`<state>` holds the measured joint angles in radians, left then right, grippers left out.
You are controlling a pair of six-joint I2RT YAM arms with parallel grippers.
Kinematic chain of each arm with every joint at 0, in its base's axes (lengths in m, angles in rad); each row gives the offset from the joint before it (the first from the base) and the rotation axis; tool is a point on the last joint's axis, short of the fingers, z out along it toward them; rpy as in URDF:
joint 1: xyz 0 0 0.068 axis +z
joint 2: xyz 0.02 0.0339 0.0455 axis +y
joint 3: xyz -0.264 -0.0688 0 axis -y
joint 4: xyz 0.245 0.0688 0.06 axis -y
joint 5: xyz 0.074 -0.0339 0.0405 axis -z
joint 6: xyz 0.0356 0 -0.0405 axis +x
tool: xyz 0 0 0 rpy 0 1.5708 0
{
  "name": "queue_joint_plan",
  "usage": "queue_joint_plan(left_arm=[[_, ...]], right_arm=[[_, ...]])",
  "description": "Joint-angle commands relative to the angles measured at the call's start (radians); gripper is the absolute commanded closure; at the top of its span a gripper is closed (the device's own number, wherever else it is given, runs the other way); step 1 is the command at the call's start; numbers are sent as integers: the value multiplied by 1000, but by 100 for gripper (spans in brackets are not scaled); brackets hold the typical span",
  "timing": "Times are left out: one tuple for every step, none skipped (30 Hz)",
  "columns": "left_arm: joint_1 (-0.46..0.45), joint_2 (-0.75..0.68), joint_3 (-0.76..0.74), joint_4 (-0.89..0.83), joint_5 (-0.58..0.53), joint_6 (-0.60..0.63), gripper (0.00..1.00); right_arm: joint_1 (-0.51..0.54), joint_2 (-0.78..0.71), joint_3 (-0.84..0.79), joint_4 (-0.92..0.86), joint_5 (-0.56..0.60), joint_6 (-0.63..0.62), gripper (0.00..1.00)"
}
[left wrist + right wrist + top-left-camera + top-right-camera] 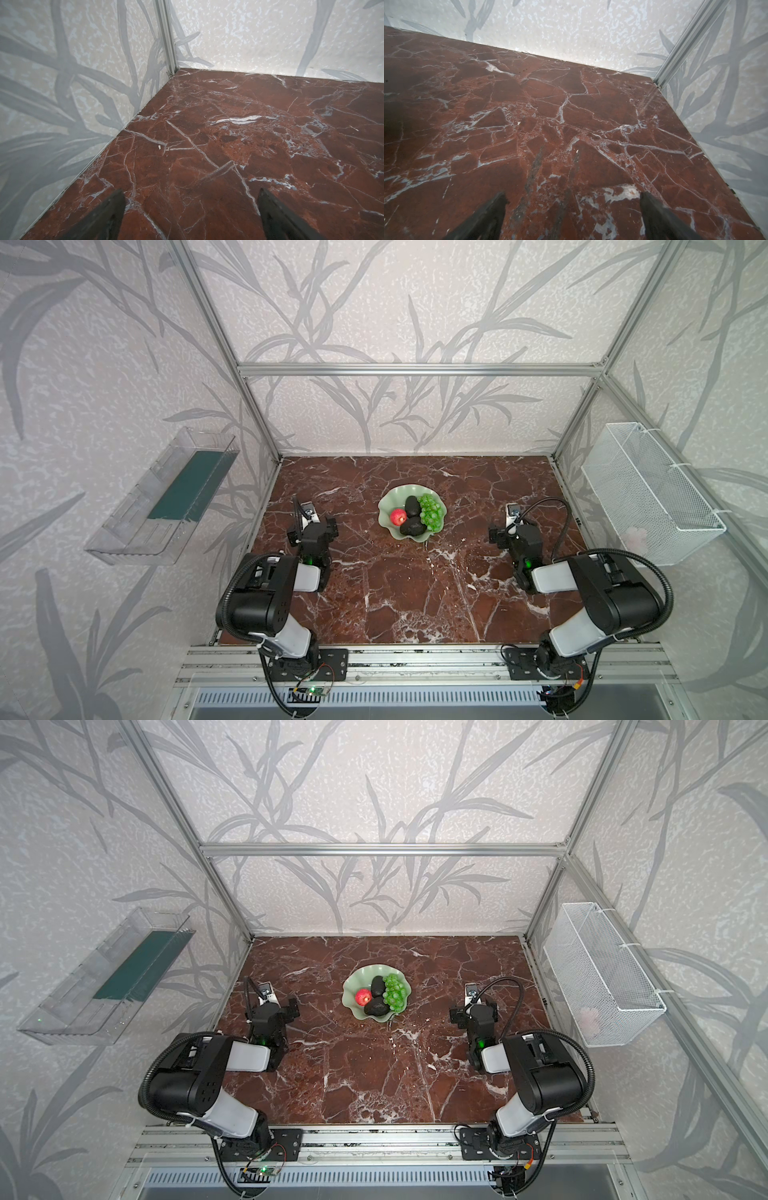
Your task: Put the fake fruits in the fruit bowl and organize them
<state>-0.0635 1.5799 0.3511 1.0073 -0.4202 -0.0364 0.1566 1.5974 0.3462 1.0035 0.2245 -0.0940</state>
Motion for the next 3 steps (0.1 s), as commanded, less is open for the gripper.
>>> queue_joint_plan(left_arm=[[3,6,2,25,2,7,1],[3,8,0,31,2,9,1],[2,9,1,33,1,11,1]], right_arm=[[-26,-10,22,-8,-76,22,1],[-26,-9,24,-11,-101,11,1],[-24,-10,24,-17,-112,8,1]])
